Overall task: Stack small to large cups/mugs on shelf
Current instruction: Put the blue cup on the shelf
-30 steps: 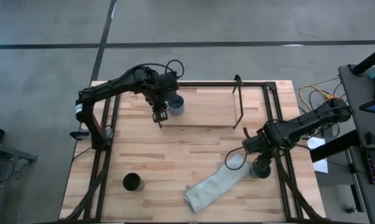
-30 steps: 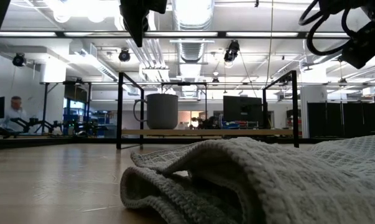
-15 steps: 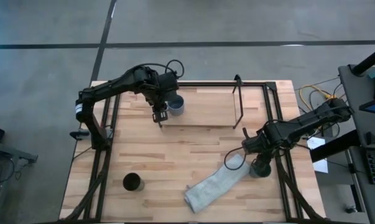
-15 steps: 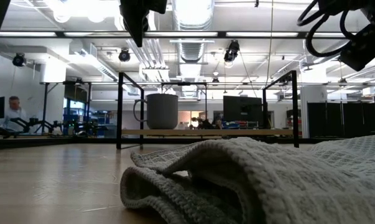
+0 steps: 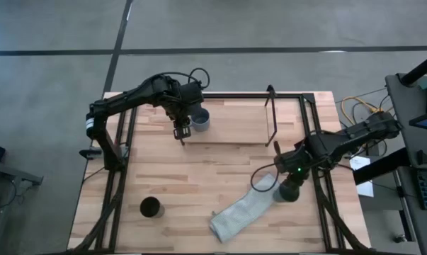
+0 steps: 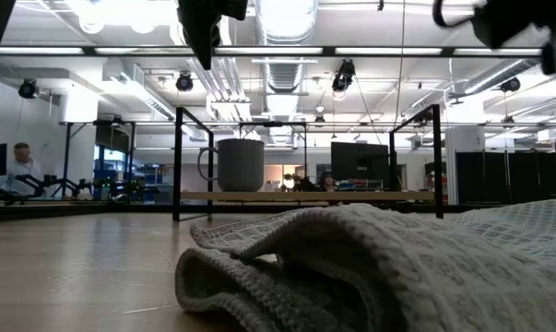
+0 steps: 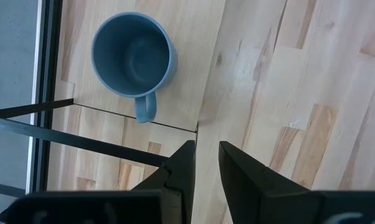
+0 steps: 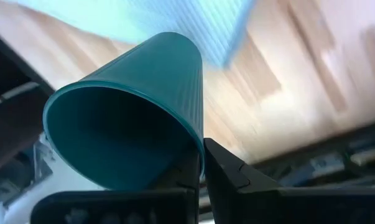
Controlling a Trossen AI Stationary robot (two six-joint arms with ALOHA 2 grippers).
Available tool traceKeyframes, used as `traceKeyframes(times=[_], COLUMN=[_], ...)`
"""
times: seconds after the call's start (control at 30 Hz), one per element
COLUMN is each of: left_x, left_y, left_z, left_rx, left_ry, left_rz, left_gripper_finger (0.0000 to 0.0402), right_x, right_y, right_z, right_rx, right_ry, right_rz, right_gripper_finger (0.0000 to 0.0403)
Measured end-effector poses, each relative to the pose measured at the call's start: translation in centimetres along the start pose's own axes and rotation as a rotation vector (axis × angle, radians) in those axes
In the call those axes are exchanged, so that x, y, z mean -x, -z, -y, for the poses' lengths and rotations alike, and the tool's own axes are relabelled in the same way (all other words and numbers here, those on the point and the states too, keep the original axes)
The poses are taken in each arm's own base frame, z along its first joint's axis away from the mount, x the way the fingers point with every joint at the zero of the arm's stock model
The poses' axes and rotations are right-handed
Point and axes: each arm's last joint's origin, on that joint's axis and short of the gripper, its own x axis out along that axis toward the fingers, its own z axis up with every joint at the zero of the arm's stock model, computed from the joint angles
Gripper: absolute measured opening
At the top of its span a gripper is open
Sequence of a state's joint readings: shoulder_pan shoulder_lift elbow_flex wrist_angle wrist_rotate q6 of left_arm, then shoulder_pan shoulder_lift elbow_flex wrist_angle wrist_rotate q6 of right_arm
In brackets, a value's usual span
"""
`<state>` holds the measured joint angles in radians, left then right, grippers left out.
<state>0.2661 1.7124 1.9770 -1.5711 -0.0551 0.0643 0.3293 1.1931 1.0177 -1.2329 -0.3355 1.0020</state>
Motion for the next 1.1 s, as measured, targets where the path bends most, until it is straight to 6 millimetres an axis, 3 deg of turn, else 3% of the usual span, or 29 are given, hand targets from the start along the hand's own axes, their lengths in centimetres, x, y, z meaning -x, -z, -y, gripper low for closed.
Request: traceKeyframes(times=[0.23, 0.5, 1.1], left_x=[0.0, 0.0, 0.0], left_y=[0.0, 0.0, 0.0], left_z=[0.0, 0.0, 0.4], left_rx=[0.005, 0.007, -0.005], left_ry=[0.0, 0.001, 0.013], left_rz=[0.0, 0.0, 0.001], left_gripper_finger=[0.0057, 0.0057, 0.0057], right_x=[5.0, 10.4, 17.5], right_y=[-0.1, -0.2, -3.4], right_z=[-2.1, -2.9, 0.3], right_rx=[0.15, 0.172, 0.2], right_ry=[-0.015, 0.062, 0.196], right_rz=[0.306, 0.702, 0.999], right_gripper_finger=[0.0009, 0.0009, 0.0009])
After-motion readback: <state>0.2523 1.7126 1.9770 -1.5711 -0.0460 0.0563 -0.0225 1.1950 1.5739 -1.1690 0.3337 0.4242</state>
